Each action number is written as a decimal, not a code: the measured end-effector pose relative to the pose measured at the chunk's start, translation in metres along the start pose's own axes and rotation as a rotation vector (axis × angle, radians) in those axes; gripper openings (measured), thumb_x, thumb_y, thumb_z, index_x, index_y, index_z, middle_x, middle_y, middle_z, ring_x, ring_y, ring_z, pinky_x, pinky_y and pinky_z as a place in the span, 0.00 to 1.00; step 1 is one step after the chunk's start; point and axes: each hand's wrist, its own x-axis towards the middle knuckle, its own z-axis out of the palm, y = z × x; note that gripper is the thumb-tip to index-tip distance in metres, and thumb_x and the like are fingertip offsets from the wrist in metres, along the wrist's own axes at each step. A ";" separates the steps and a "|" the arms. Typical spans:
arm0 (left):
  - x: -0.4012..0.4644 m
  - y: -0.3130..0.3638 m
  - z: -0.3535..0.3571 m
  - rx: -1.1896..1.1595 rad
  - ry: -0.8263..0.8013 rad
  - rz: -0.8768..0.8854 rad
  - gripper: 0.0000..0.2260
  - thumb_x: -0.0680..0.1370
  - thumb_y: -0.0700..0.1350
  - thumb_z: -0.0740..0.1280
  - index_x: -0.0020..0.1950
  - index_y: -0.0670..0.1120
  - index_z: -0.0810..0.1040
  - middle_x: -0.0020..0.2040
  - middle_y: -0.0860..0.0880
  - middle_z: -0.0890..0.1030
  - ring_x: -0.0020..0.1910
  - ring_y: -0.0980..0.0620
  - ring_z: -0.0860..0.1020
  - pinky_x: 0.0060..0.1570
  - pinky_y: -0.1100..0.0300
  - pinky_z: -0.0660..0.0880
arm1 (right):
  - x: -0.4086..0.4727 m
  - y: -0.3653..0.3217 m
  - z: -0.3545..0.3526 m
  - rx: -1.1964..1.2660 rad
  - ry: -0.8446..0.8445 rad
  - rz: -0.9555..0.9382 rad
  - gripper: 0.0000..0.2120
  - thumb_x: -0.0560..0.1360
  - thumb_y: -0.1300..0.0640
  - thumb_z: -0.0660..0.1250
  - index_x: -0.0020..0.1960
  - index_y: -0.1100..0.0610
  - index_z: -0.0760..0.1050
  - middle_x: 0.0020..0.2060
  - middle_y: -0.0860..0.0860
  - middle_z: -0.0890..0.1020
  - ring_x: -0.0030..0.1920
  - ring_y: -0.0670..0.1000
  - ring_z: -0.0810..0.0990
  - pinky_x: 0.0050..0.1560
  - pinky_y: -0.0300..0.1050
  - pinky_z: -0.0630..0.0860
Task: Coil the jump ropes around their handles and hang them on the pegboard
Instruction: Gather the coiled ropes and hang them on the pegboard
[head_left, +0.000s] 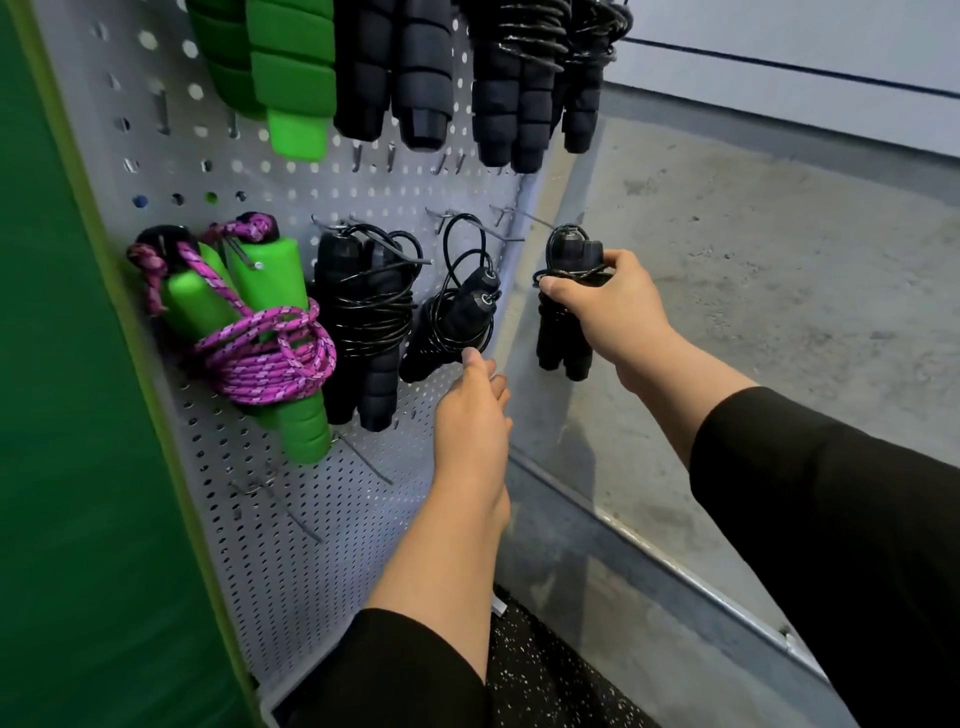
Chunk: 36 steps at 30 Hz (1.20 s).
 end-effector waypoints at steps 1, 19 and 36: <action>0.000 0.001 -0.002 -0.002 0.007 -0.001 0.24 0.86 0.57 0.53 0.75 0.43 0.71 0.73 0.44 0.75 0.71 0.50 0.74 0.73 0.49 0.69 | 0.001 0.001 0.003 0.008 -0.008 0.003 0.25 0.72 0.49 0.78 0.64 0.52 0.71 0.54 0.46 0.80 0.53 0.47 0.80 0.50 0.43 0.74; 0.005 0.005 -0.014 0.062 0.047 -0.062 0.24 0.86 0.57 0.54 0.73 0.43 0.74 0.69 0.44 0.78 0.67 0.50 0.77 0.68 0.52 0.73 | 0.020 -0.006 0.041 0.094 -0.109 0.042 0.33 0.73 0.50 0.77 0.72 0.56 0.66 0.62 0.52 0.78 0.62 0.53 0.79 0.64 0.50 0.75; -0.009 -0.130 -0.024 0.864 -0.060 -0.090 0.18 0.82 0.56 0.59 0.45 0.44 0.79 0.51 0.42 0.83 0.49 0.42 0.81 0.58 0.46 0.80 | -0.296 0.258 -0.020 -0.144 -0.271 0.686 0.19 0.81 0.50 0.66 0.66 0.61 0.78 0.59 0.54 0.82 0.53 0.51 0.79 0.46 0.34 0.66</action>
